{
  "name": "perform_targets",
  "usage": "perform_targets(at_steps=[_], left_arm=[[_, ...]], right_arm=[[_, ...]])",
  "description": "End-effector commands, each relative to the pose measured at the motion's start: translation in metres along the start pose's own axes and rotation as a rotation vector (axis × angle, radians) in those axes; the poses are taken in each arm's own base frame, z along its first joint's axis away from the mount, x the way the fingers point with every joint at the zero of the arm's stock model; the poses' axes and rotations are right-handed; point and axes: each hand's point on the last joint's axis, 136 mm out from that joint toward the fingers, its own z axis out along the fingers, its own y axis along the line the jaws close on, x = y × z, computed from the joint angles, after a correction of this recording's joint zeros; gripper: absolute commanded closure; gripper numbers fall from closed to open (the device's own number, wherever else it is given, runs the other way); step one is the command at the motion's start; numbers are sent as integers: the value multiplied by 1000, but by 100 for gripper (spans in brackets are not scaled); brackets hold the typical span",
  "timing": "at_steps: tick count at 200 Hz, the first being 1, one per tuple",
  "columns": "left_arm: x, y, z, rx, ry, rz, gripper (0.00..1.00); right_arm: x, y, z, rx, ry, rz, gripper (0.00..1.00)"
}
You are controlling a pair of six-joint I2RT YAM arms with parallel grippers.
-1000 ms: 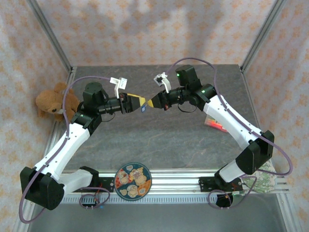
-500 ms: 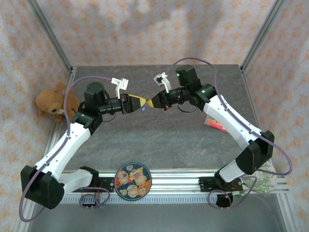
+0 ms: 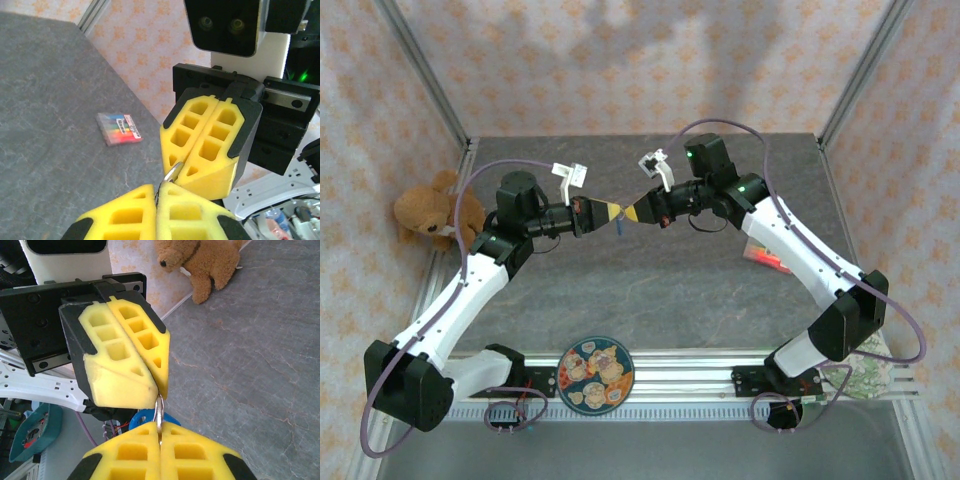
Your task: Remove the keys from the keyring
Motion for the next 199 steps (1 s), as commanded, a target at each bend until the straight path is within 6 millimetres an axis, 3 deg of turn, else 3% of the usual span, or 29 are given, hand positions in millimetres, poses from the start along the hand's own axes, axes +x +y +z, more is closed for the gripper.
perform_targets(at_steps=[1,51,89,132,173,190,199], left_arm=[[-4,-12,0,42,-14,27,100],[-28,0,-3,-5,-185,-45,100],[-37,7,-4,-17,-259,-97,100],[-39,7,-5,-19,-265,-108,100],[-35,6,-9,-46,-259,-89,100],[-34,3,-12,-50,-260,-70,92],[-34,3,-14,-57,-261,-65,79]], right_arm=[[-19,11,-11,6,-66,-65,100],[-28,2,-21,116,-227,-106,100],[-26,11,-33,182,-382,-163,100],[-13,24,-15,139,-310,-201,100],[-16,14,-19,209,-283,-179,100],[-19,12,-25,213,-290,-172,100],[-21,12,-29,207,-293,-167,100]])
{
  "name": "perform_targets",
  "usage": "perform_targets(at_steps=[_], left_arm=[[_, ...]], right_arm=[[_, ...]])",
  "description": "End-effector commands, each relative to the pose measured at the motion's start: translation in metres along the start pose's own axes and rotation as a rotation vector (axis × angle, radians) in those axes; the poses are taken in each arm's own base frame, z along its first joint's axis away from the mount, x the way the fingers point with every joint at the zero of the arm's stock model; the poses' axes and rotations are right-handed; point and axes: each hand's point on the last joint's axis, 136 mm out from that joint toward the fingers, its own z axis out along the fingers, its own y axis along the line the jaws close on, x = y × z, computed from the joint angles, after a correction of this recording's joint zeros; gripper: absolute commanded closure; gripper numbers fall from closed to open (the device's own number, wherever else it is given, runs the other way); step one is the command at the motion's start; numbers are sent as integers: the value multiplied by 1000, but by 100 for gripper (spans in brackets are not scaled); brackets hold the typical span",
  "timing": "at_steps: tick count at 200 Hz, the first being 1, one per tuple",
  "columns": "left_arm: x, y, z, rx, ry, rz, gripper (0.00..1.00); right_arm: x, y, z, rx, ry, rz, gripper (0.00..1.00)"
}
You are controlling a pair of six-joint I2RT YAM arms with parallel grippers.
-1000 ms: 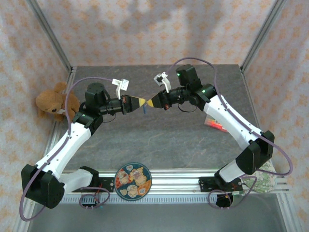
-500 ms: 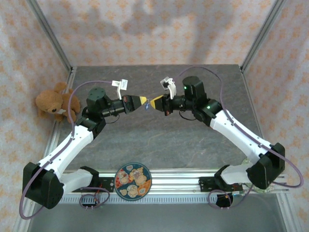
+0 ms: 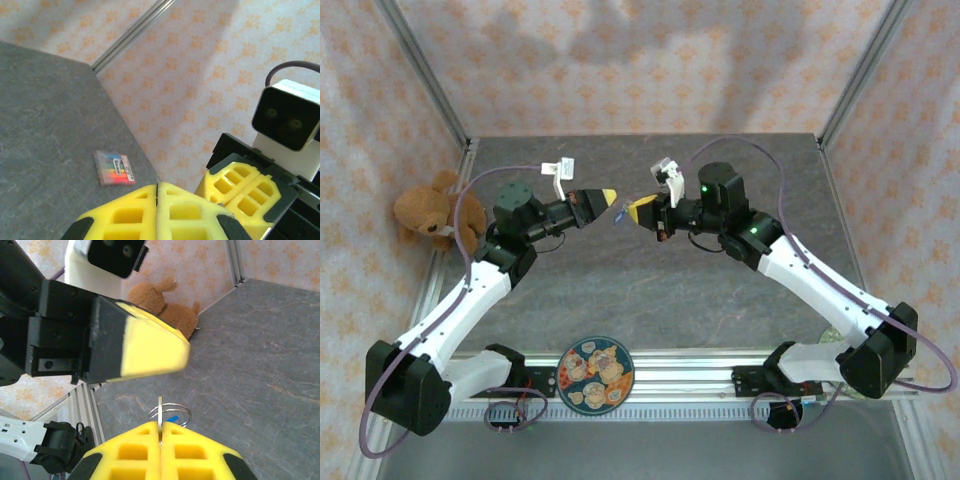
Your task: Remove the keys from the keyring
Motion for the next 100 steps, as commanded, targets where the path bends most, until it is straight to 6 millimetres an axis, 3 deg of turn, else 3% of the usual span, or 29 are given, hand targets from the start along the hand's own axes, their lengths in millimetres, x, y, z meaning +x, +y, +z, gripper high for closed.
perform_targets(at_steps=[1,70,100], left_arm=[[-6,-5,-10,-15,-35,47,78],[-8,-22,-11,61,1,92,43],[-12,-37,-8,171,-6,70,35]], right_arm=[[-18,-1,-11,13,-28,-18,100],[-23,11,-18,-141,44,30,100],[-27,28,-14,-278,65,47,100]])
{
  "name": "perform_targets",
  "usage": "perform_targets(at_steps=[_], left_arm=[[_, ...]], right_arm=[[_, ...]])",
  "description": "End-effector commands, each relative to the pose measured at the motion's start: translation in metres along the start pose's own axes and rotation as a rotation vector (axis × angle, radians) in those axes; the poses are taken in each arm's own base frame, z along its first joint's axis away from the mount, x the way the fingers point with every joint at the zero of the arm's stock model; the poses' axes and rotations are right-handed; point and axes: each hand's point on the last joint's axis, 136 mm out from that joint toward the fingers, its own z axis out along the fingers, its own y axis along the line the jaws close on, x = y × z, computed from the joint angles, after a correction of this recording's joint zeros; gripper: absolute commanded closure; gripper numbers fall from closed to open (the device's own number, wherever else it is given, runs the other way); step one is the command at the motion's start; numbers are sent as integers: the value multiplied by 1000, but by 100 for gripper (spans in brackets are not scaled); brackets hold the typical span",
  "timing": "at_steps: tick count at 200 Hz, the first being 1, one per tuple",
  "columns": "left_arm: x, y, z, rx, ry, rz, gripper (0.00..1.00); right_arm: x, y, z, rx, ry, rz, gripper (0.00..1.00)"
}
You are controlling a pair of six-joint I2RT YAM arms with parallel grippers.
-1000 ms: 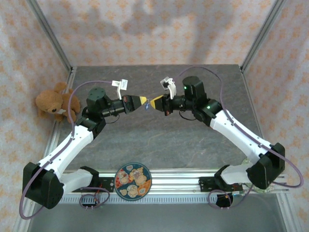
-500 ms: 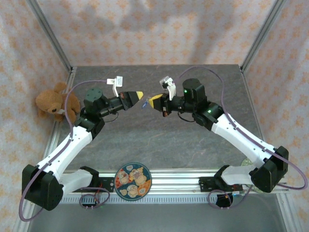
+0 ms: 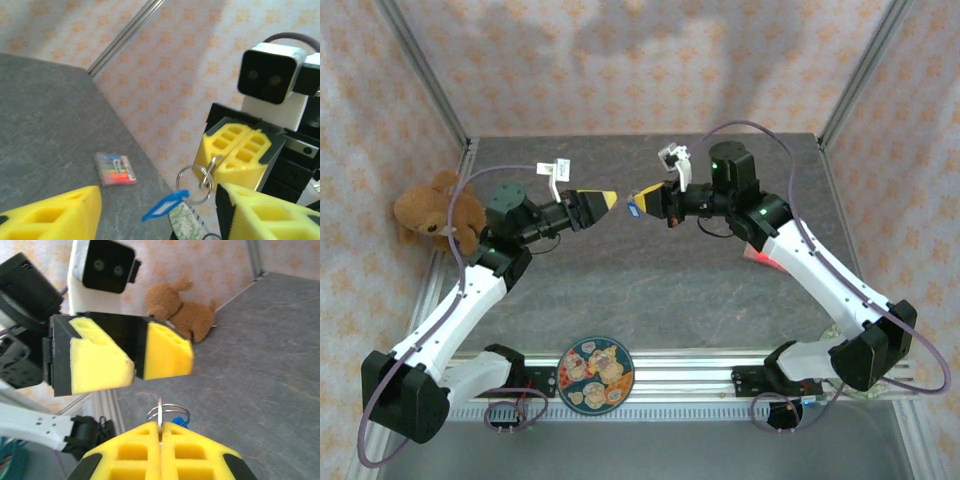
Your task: Remove the keys from the keyring
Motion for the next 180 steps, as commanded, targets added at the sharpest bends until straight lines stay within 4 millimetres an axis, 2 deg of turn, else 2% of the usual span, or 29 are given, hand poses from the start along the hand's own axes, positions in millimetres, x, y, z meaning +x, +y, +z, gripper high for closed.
perform_targets(at_steps=[1,13,48,91,154,180], left_arm=[[-12,-27,0,136,-21,26,35],[-14,-34,0,189,-29,16,30],[-19,-59,-3,341,-33,-4,28],[-18,-64,-2,401,-18,-32,26],[-15,-80,-2,552,28,-99,28],[-16,-85,-3,576,34,-101,37]], right_arm=[[-6,26,0,-158,22,-3,100],[-9,30,1,-197,22,-3,100],[-19,37,-1,-263,-3,-4,100],[-33,45,-4,-315,-37,-14,100],[-45,45,2,-352,-59,-7,100],[-44,42,4,-349,-52,-2,100]])
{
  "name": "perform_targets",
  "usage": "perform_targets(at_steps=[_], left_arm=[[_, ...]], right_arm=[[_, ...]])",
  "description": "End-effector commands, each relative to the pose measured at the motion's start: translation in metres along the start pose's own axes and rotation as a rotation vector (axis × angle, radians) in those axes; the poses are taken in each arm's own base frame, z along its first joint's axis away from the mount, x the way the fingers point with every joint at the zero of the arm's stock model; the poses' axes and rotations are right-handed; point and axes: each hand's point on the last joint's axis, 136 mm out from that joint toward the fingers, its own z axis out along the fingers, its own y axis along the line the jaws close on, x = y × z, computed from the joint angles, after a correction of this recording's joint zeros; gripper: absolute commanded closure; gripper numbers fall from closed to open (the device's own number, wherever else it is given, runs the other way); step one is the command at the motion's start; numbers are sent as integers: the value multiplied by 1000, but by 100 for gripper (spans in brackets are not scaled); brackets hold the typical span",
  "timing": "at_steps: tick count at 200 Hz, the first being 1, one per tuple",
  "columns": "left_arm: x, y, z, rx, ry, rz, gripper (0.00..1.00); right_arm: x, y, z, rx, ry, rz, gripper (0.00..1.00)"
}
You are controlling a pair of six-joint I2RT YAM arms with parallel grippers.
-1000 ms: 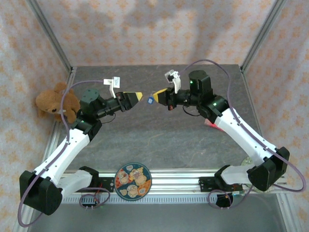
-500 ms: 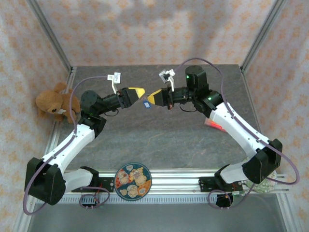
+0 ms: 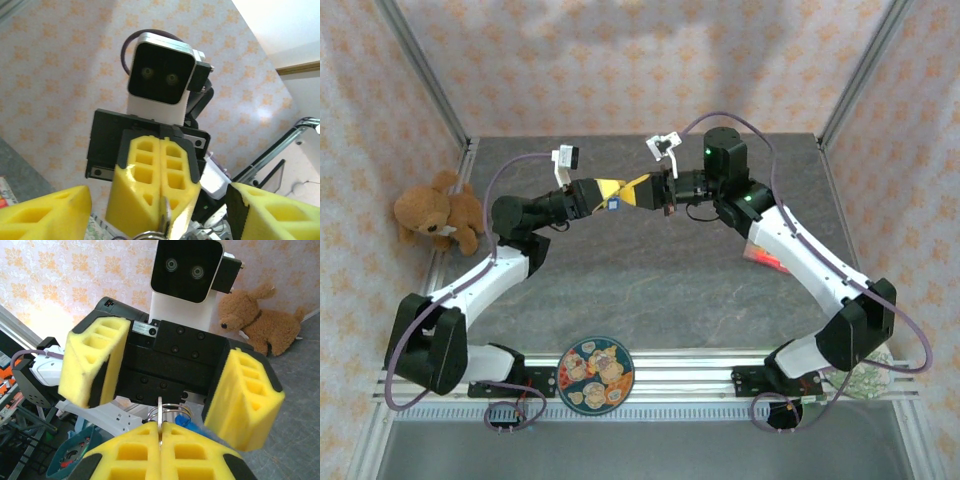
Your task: Remove the keys from the keyring
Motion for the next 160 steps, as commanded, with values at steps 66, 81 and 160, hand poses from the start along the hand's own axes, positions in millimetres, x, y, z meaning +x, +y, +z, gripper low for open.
perform_targets(at_steps=[66,81,160], left_arm=[[7,-32,2,106,60,49,64],[5,-31,1,102,54,48,65],[2,-30,-2,97,52,46,80]], right_arm=[[-17,12,-9,-15,-39,-68,100],[-17,10,-11,-6,-42,-68,100],[-14,8,-16,14,-47,-66,100]])
